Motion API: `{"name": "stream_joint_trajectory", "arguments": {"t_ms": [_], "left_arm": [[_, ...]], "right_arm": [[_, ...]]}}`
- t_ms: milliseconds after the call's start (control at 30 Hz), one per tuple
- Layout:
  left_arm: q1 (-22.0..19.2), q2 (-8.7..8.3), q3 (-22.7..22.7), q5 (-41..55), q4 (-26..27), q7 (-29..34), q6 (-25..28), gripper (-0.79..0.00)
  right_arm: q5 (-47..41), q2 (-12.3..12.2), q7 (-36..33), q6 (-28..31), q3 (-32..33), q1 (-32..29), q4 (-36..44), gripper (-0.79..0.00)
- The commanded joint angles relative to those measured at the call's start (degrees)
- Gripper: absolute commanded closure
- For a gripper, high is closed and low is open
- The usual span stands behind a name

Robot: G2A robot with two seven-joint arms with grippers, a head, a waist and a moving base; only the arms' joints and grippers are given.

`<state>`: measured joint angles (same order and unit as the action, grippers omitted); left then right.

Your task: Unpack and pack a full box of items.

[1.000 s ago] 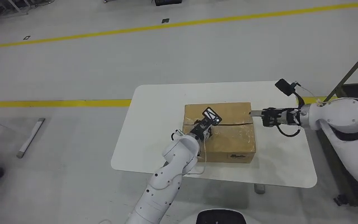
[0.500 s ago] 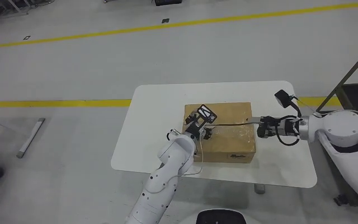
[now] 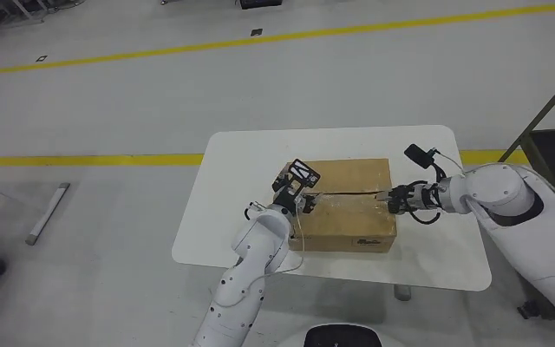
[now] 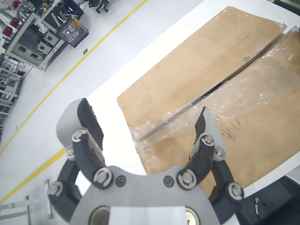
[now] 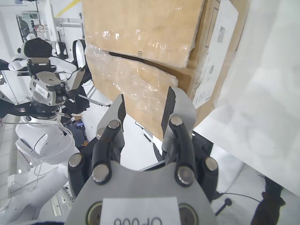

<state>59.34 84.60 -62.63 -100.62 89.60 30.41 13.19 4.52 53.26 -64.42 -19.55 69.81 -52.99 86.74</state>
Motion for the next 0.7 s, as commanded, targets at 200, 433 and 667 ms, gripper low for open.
{"name": "stream_joint_trajectory", "arguments": {"t_ms": [200,433,667], "left_arm": [[0.85,-0.23,-1.04,-0.17,0.98,0.23,-0.43,-0.785],[1.25,-0.34,-1.53,-0.65,1.45,0.53,-1.23,-0.785],[1.7,-0.46,-2.17,-1.1,1.8,0.87,-2.0,-0.785]], "right_arm": [[2.48,0.1,-1.93,-1.26,-2.58,1.6,-0.65,-0.372],[2.17,1.2,-1.3,-1.56,-7.11,3.88,-2.39,-0.372],[1.82,2.49,0.64,-1.72,-11.09,6.42,-4.43,-0.296]]}}
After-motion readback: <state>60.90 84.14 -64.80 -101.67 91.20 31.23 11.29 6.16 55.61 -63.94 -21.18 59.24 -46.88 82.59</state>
